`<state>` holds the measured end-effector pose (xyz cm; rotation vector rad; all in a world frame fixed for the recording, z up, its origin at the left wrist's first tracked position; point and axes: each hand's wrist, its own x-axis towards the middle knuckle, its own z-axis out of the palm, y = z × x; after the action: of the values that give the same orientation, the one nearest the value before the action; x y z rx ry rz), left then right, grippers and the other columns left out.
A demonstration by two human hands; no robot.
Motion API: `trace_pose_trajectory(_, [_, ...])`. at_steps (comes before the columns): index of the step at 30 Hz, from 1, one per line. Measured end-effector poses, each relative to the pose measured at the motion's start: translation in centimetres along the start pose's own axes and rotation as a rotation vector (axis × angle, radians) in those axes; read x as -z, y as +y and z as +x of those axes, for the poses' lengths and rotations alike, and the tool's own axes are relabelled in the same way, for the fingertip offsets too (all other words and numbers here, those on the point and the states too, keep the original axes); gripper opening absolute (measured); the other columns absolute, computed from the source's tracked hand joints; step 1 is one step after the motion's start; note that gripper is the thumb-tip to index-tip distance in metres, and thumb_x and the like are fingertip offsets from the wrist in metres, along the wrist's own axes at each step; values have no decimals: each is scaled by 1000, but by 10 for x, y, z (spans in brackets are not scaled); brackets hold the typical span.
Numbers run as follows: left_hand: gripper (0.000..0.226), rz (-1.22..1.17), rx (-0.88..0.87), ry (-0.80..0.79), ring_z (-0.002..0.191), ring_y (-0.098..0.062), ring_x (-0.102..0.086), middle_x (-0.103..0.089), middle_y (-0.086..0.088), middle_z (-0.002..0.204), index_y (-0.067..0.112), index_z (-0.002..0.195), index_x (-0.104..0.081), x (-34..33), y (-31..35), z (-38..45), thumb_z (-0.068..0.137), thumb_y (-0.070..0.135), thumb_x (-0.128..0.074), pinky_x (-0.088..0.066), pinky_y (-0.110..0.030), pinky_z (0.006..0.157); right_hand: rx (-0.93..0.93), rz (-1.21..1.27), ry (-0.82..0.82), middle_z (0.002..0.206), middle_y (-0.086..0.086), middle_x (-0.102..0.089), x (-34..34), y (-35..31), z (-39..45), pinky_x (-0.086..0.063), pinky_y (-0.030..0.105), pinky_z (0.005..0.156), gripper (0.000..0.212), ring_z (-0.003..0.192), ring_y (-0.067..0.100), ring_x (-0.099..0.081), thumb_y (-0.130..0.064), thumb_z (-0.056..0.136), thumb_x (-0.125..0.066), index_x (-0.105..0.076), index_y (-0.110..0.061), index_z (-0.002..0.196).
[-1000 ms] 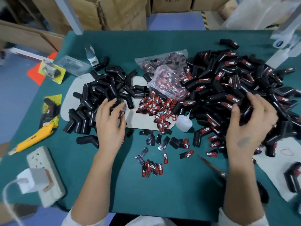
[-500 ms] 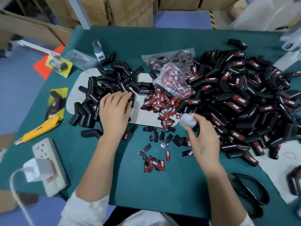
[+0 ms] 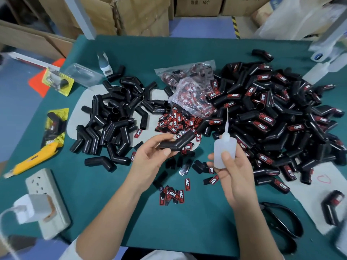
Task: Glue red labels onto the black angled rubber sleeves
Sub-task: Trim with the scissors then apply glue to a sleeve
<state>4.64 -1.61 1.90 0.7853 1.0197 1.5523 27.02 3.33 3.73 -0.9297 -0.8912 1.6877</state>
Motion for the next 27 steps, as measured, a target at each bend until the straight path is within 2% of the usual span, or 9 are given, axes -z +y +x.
trace_pose_trajectory(3, [23,126,-95,-55,111,-21,-62,-66,1,116,25,111,-80,1,0,-2,88,23,-82,-50,-36,100,-38,45,-30,113,1,-74,-6,5,-4,-61,31,83,38,100,24,-74,-23,93,-66,-62,-13,129])
trace_pose_trajectory(7, [28,224,-108,-98,109,-15,-63,-68,8,114,33,104,-79,2,1,-7,85,12,-78,-55,-30,88,-92,104,-114,139,8,-66,-15,9,-8,-58,37,93,34,132,32,-62,-17,100,-57,-60,-18,134])
trace_pose_trajectory(11, [30,222,-48,-106,101,-17,-70,-69,8,110,33,110,-71,-7,-1,-8,88,13,-75,-58,-31,88,-122,120,-168,144,9,-64,-21,6,-9,-59,37,93,33,133,33,-61,-31,96,-73,-67,-27,128])
trace_pose_trajectory(15, [44,125,5,-162,89,-35,-75,-64,-9,113,29,142,-54,-8,-4,-10,102,13,-58,-61,-39,81,-124,102,-149,151,11,-59,-18,7,-9,-58,37,95,34,134,39,-60,-24,102,-59,-56,-20,135])
trace_pose_trajectory(18, [49,78,96,-176,87,-44,-75,-63,-14,109,34,154,-45,-5,-4,-10,107,23,-55,-62,-40,77,-101,84,-169,153,10,-56,-20,6,-8,-58,36,94,33,133,37,-61,-37,98,-71,-65,-31,130])
trace_pose_trajectory(20, [52,69,129,-182,89,-45,-76,-64,-15,110,33,157,-44,-5,-4,-10,107,31,-59,-63,-40,78,-93,94,-180,153,10,-56,-21,6,-9,-58,35,95,31,133,38,-61,-37,97,-72,-67,-33,128])
trace_pose_trajectory(22, [53,56,149,-188,92,-45,-76,-65,-15,112,32,156,-46,-5,-4,-10,106,36,-61,-63,-40,79,-82,99,-177,152,11,-57,-19,7,-8,-58,36,95,29,132,38,-62,-28,100,-63,-66,-31,129])
trace_pose_trajectory(25, [45,40,171,-202,95,-40,-77,-69,-7,112,35,152,-52,-6,-1,-11,107,32,-56,-63,-38,82,-68,79,-154,143,10,-64,-15,11,-8,-57,38,97,28,128,38,-64,-18,104,-58,-58,-16,132])
trace_pose_trajectory(27, [45,21,169,-228,98,-38,-77,-70,-3,109,36,151,-54,-7,0,-12,106,36,-60,-62,-37,84,-39,61,-120,131,7,-70,-14,13,-7,-57,40,98,31,125,37,-66,-19,100,-63,-54,-11,129])
